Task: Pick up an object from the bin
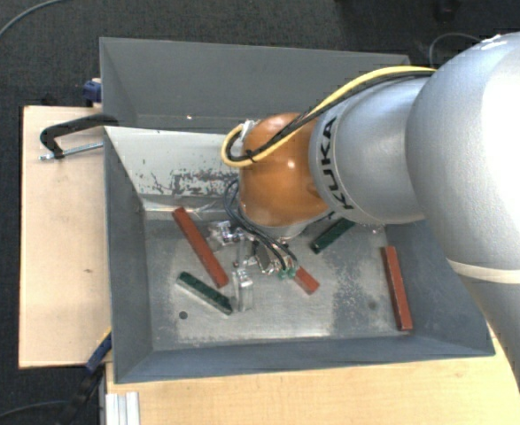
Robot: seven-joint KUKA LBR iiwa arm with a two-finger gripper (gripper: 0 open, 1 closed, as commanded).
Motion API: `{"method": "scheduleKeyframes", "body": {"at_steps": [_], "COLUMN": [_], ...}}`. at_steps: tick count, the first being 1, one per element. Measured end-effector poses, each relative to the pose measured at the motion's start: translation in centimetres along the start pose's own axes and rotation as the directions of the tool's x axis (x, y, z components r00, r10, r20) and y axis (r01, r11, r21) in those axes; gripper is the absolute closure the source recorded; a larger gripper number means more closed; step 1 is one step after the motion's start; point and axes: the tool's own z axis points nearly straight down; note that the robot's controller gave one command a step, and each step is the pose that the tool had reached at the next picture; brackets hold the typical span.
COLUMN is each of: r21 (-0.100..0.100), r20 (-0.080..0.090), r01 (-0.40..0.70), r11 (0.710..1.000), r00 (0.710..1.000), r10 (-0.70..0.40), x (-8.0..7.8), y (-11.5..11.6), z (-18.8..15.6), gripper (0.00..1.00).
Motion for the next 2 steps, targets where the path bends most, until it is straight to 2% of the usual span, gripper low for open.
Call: {"method": "scheduleKeyframes", "body": {"at_steps": [1,2], "r21": [-0.002,0.009], "r20": [0.013,0.014], "r01": [0.052,0.266], "r11": [0.999,0.964], "r00": [0.999,0.964], "r10": [-0.052,-0.266], "x": [-1.0,-5.3], "y": [7.6,-0.8], "z": [-0.2,-0.3], "gripper": [0.00,0.00]}}
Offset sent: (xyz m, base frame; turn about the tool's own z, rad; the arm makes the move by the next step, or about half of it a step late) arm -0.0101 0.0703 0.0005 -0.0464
